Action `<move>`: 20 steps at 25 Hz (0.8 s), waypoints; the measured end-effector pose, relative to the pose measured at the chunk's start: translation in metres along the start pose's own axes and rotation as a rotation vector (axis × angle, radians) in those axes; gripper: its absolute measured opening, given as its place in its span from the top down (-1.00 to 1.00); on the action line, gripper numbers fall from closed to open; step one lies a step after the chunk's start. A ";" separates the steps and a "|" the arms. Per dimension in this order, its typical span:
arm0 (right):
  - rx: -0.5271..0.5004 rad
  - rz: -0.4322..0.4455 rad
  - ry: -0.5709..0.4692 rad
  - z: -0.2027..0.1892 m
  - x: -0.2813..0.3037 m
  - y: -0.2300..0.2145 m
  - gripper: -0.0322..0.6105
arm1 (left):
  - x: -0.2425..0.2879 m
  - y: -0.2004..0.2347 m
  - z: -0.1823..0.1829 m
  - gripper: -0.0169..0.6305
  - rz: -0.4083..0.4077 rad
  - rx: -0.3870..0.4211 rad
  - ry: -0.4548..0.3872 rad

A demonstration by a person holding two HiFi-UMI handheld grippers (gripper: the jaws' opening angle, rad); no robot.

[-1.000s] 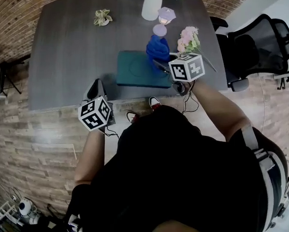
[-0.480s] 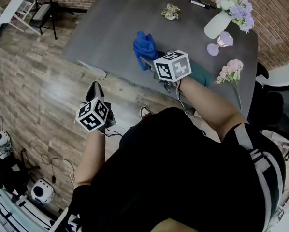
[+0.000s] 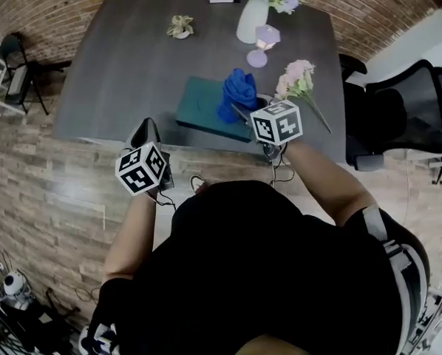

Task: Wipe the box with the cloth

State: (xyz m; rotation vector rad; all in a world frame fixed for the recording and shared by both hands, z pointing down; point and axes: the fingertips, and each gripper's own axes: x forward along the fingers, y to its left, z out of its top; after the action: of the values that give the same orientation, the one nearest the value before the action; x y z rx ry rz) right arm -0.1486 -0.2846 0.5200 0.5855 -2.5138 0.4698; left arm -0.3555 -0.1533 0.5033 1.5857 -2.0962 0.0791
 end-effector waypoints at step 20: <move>0.059 0.031 0.051 -0.049 -0.059 0.007 0.54 | -0.085 -0.044 -0.071 0.90 0.016 0.102 0.065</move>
State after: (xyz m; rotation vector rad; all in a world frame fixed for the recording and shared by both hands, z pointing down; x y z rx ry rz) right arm -0.0868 -0.2388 0.5260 0.5510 -2.4711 0.5651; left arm -0.2731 -0.0676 0.5182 1.6030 -2.0841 0.2435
